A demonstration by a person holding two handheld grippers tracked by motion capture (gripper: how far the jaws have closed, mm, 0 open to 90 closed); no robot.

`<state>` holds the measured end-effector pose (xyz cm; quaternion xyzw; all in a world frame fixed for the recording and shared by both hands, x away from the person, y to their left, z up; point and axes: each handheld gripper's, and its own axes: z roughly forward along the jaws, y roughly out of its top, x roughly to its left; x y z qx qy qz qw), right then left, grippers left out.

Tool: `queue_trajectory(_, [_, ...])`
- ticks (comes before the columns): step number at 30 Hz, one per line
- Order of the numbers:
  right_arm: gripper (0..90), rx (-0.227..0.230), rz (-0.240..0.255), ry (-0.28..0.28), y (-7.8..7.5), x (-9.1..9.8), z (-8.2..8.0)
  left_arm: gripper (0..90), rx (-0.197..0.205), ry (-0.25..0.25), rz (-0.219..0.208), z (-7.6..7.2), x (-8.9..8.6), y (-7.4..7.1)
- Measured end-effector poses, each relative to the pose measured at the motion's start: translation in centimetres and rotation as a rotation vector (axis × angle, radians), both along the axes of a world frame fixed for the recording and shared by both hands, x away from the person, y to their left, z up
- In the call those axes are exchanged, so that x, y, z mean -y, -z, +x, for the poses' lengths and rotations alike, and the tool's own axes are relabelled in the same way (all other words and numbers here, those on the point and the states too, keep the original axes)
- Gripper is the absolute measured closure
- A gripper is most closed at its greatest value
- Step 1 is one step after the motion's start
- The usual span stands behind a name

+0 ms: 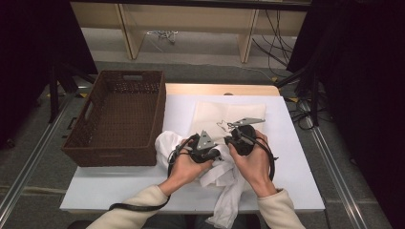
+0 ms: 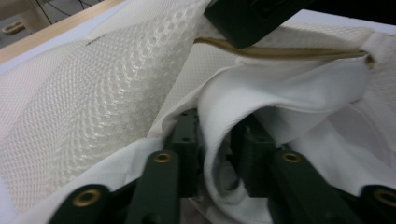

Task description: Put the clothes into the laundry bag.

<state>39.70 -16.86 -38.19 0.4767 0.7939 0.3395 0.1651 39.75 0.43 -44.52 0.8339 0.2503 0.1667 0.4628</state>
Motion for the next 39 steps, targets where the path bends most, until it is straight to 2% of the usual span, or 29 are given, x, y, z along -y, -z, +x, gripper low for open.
queue_trajectory(1, [89.3, 0.0, 0.0, 0.0, 0.0, 0.0, 0.0, 60.6, 0.0, 0.0, 0.0, 0.0, 0.0, 0.0])
queue_trajectory(2, [89.3, 0.0, 0.0, 0.0, 0.0, 0.0, 0.0, 60.6, 0.004, 0.008, -0.001, -0.3, -0.3, -0.3])
queue_trajectory(3, [89.3, 0.0, -0.002, -0.001, 0.0, 0.0, 0.0, 54.8, -0.01, 0.012, -0.021, -0.7, -0.7, -0.6])
queue_trajectory(4, [89.3, 0.003, -0.002, 0.008, 0.0, 0.0, 0.0, 45.2, -0.015, 0.022, -0.016, -1.2, -1.6, -1.2])
queue_trajectory(5, [89.3, 0.003, -0.002, 0.008, 0.0, 0.0, 0.0, 41.9, -0.015, 0.022, -0.016, -1.2, -1.6, -1.2])
queue_trajectory(7, [89.3, -0.003, 0.0, 0.01, 0.0, 0.1, 0.1, 37.8, 0.035, 0.01, -0.033, -2.2, -3.2, -2.2])
queue_trajectory(8, [89.3, -0.006, 0.004, 0.014, 0.0, 0.0, 0.1, 36.0, 0.035, 0.01, -0.033, -2.2, -3.2, -2.2])
queue_trajectory(9, [89.3, -0.005, 0.002, 0.013, 0.0, 0.0, 0.1, 34.7, 0.053, -0.005, -0.006, -2.6, -4.4, -2.8])
queue_trajectory(10, [89.3, -0.003, -0.003, 0.014, 0.0, 0.0, 0.0, 33.4, 0.053, -0.005, -0.006, -2.6, -4.4, -2.8])
queue_trajectory(11, [89.3, -0.003, -0.003, 0.014, 0.0, 0.0, 0.0, 33.4, 0.062, -0.013, 0.02, -2.6, -5.0, -3.1])
queue_trajectory(12, [89.3, -0.001, 0.0, 0.016, 0.1, -0.1, 0.0, 32.3, 0.077, -0.046, 0.053, -2.5, -6.0, -3.2])
queue_trajectory(13, [89.3, -0.001, 0.0, 0.016, 0.1, -0.1, 0.0, 32.2, 0.077, -0.046, 0.053, -2.5, -6.0, -3.2])
queue_trajectory(15, [89.3, 0.0, 0.0, 0.006, 0.1, 0.0, 0.1, 32.3, 0.083, -0.083, 0.08, -2.2, -6.9, -3.0])
queue_trajectory(17, [89.3, -0.007, 0.009, 0.014, 0.1, 0.0, 0.1, 32.6, 0.09, -0.113, 0.11, -1.8, -7.6, -2.7])
queue_trajectory(18, [89.3, -0.016, 0.012, 0.019, 0.1, 0.0, 0.1, 33.8, 0.098, -0.121, 0.142, -1.5, -8.0, -2.5])
queue_trajectory(19, [89.3, -0.015, 0.009, 0.02, 0.1, 0.0, 0.1, 34.7, 0.08, -0.13, 0.16, -1.0, -8.2, -2.0])
queue_trajectory(21, [89.3, -0.012, -0.002, 0.013, 0.0, 0.0, 0.1, 37.0, 0.069, -0.118, 0.166, -0.9, -8.2, -1.7])
queue_trajectory(22, [89.3, -0.006, -0.011, -0.005, 0.1, 0.2, 0.2, 44.1, 0.045, -0.105, 0.188, -0.6, -8.0, -1.1])
queue_trajectory(23, [89.3, -0.009, -0.009, -0.003, 0.1, 0.2, 0.2, 47.2, 0.045, -0.105, 0.188, -0.6, -8.0, -1.1])
queue_trajectory(24, [89.3, -0.009, -0.009, -0.003, 0.1, 0.2, 0.2, 53.7, -0.007, -0.087, 0.157, -0.4, -7.6, -0.3])
queue_trajectory(26, [89.3, -0.01, -0.007, 0.006, 0.1, 0.1, 0.2, 57.7, -0.025, -0.085, 0.141, -0.3, -7.5, 0.0])
queue_trajectory(27, [89.3, -0.009, -0.011, 0.006, 0.2, 0.1, 0.2, 68.1, -0.052, -0.068, 0.128, -0.2, -7.3, 0.2])
queue_trajectory(30, [89.3, -0.007, -0.015, 0.006, 0.2, 0.2, 0.3, 75.8, -0.065, -0.066, 0.102, -0.2, -7.1, 0.2])
queue_trajectory(32, [89.3, -0.022, 0.0, 0.023, 0.3, 0.1, 0.2, 82.8, -0.077, -0.061, 0.036, -0.6, -6.9, -0.5])
queue_trajectory(34, [89.3, -0.015, -0.004, 0.025, 0.3, 0.1, 0.2, 83.8, -0.071, -0.056, 0.02, -0.9, -6.7, -0.9])
queue_trajectory(35, [89.3, -0.02, -0.007, 0.015, 0.3, 0.1, 0.3, 84.2, -0.07, -0.043, -0.005, -1.3, -6.4, -1.3])
queue_trajectory(36, [89.3, -0.021, -0.003, 0.026, 0.4, 0.0, 0.3, 84.4, -0.069, -0.023, -0.054, -1.9, -5.8, -1.9])
queue_trajectory(37, [89.3, -0.016, -0.013, 0.01, 0.4, 0.1, 0.3, 84.4, -0.07, -0.002, -0.063, -2.1, -5.4, -2.2])
queue_trajectory(39, [89.3, -0.015, -0.007, 0.019, 0.4, 0.0, 0.3, 84.5, -0.069, 0.005, -0.076, -2.4, -5.0, -2.5])
